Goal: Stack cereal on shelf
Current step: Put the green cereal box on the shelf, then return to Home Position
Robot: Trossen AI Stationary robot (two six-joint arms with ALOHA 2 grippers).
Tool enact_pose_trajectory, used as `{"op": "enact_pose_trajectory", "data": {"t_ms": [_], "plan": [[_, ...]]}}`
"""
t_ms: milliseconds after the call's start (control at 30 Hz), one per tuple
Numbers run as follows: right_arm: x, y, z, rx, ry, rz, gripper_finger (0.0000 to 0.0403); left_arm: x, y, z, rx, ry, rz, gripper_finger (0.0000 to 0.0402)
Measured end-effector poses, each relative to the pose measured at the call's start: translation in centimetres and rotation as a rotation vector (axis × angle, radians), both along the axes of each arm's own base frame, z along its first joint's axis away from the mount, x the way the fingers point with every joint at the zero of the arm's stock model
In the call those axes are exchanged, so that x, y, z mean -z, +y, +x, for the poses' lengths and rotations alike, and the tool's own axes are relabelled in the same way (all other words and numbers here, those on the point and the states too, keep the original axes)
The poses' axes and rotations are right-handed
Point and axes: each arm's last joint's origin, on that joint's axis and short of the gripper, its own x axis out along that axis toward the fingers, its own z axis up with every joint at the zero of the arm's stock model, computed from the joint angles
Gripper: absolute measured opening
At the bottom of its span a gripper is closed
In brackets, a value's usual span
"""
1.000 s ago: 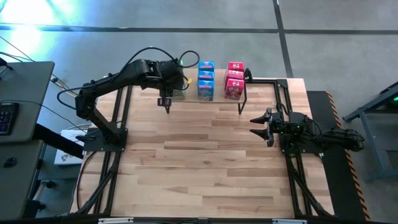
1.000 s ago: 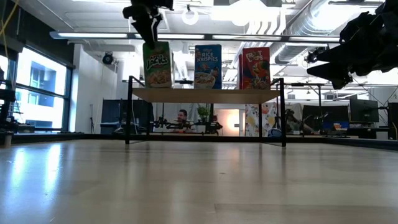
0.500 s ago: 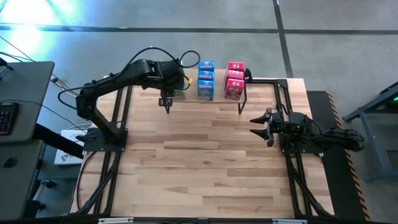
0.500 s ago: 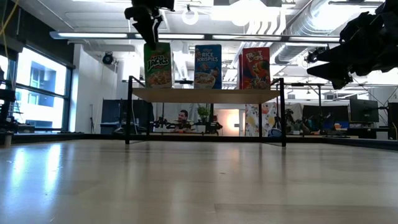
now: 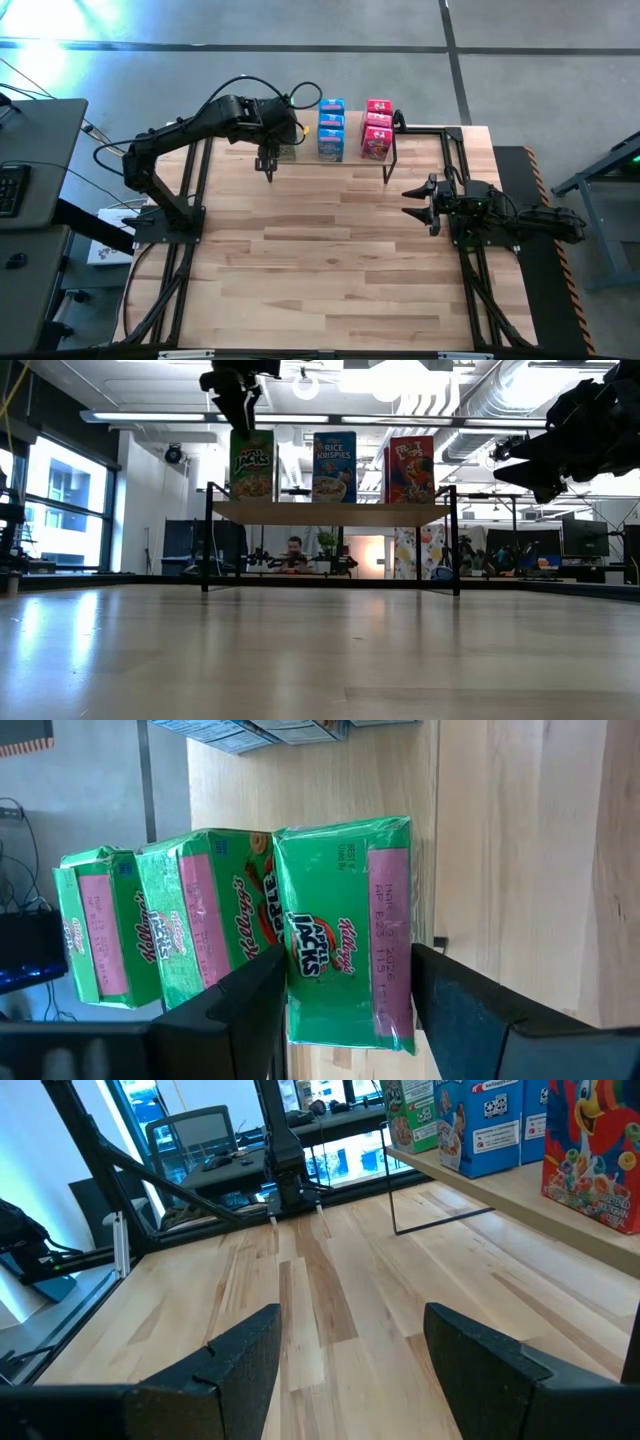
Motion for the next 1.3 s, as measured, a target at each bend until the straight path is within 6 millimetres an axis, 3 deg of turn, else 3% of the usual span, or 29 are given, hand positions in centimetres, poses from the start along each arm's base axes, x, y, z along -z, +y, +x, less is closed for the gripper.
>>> {"op": "enact_pose_trajectory", "data": {"t_ms": [800, 1100, 1300], "plan": [[0.0, 0.0, 0.0, 0.000, 0.000, 0.000, 0.0239, -0.7, -0.1, -0.4, 0.009, -0.024, 0.026, 0.0257], [0.0, 0.0, 0.0, 0.000, 0.000, 0.000, 0.0239, -4.3, -0.7, -1.8, 0.040, -0.139, 0.054, 0.0257], [0.0, 0.0, 0.0, 0.000, 0.000, 0.000, 0.0239, -6.8, -1.9, -4.0, 0.038, -0.285, -0.051, 0.0257]]}}
